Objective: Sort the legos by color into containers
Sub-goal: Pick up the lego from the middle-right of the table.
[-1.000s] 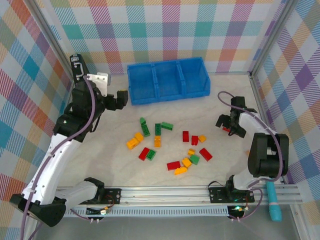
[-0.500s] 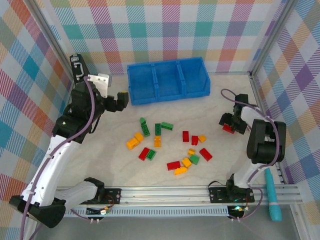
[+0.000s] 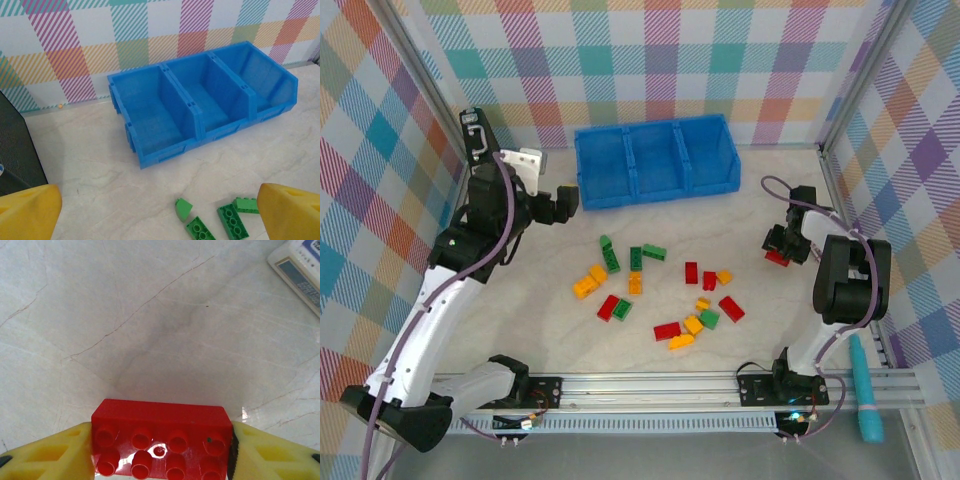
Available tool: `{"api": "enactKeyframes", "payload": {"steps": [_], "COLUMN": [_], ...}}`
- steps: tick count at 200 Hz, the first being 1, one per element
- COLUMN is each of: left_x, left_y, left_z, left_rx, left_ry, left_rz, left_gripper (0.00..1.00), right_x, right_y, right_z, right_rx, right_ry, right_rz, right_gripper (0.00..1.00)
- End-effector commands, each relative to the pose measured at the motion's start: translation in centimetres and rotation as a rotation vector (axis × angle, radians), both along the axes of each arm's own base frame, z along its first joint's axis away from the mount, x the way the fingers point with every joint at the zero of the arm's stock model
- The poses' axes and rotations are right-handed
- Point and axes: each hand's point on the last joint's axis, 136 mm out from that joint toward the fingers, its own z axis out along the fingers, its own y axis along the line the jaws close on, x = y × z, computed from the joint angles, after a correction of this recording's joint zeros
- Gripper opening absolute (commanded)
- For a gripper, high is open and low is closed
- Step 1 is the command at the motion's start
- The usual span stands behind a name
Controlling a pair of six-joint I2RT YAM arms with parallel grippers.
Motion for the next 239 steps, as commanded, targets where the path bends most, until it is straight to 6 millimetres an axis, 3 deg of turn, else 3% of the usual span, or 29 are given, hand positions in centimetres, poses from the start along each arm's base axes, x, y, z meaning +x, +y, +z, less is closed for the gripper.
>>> {"api": "enactKeyframes", "payload": {"steps": [1, 25, 105, 152, 167, 191, 220, 239], "left_x": [-0.1, 0.0, -0.2, -0.2, -0.2, -0.2, -0.4, -0.4], "left_y": [-0.1, 0.0, 0.4, 0.3, 0.4, 0.6, 0.5, 0.6], "left_z": [0.5, 0.6, 0.8, 0.8, 0.9, 0.9, 0.8, 0.9], "left_rx": [0.005, 0.004, 0.007, 0.006, 0.009, 0.013, 0.005, 0.005], "left_ry": [-0.007, -0.007, -0.019, -0.017, -0.017, -0.023, -0.031, -0.033], "left_rz": [-0.005, -0.005, 0.006, 0.003, 0.006, 0.013, 0.003, 0.003], "left_gripper": [1.00, 1.00, 1.00, 1.00, 1.00, 1.00, 1.00, 1.00], "right_x": [-1.3, -1.6, -1.3, -1.7, -1.5, -0.2, 3.4, 7.1], "right_y": [-0.1, 0.0, -0.1, -0.2, -0.2, 0.2, 2.3, 4.6], "right_z": [-2.1, -2.4, -3.0, -3.2, -2.8, 0.0, 6.9, 11.8], "right_rx": [0.012, 0.015, 0.014, 0.007, 0.009, 0.028, 0.008, -0.001], "right_ry": [0.091, 0.094, 0.104, 0.120, 0.110, 0.044, -0.108, -0.252], "right_rz": [0.004, 0.004, 0.007, 0.006, 0.005, 0.014, 0.139, 0.223], "right_gripper": [0.58, 0.69, 0.73, 0.55, 0.53, 0.53, 0.53, 0.53]}}
